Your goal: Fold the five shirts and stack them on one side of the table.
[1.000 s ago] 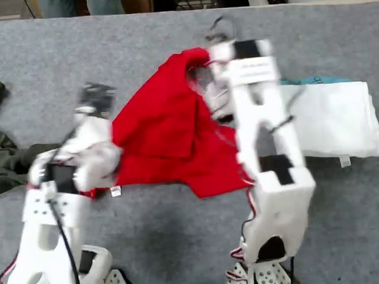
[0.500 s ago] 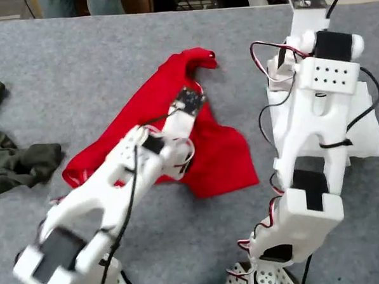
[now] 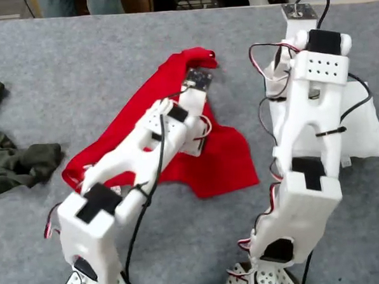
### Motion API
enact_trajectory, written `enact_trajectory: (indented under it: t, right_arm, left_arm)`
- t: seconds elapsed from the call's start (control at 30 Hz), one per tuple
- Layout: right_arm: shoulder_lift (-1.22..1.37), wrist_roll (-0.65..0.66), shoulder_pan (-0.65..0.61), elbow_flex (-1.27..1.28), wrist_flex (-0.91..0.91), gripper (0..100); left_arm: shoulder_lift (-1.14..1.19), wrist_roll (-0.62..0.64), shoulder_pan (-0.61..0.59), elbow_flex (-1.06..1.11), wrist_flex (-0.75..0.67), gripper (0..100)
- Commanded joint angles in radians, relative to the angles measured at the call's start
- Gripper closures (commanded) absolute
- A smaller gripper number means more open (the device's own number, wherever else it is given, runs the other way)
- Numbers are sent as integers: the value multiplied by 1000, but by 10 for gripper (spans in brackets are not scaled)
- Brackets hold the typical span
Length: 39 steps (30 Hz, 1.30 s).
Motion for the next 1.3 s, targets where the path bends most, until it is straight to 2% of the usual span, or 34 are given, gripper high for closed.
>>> enact_trajectory:
  t: [0.0,0.23,0.4,0.53,0.7,0.83,0.97,1.13,1.27]
  right_arm:
    - [-4,6,11,-45,-21,969]
    - [-2,43,11,-45,-26,969]
    - [-2,43,11,-45,-26,969]
    - [-2,43,11,-45,-23,969]
    - [-7,38,11,-45,-18,969]
    - [-4,35,3,-39,5,947]
    - [-8,-18,-71,-2,15,832]
    - [2,-92,-307,74,-3,684]
    - [74,-160,-497,154,-160,659]
  left_arm:
    - [43,11,8,-108,61,845]
    - [110,11,-1,-194,127,898]
    - [135,11,-1,-199,120,908]
    - [143,11,-1,-199,109,973]
    - [130,11,-38,-211,112,970]
    - [72,5,-205,-309,196,970]
    - [-40,-48,-453,-446,262,970]
    - [-121,-115,-708,-565,290,970]
    - [-117,-118,-849,-567,276,970]
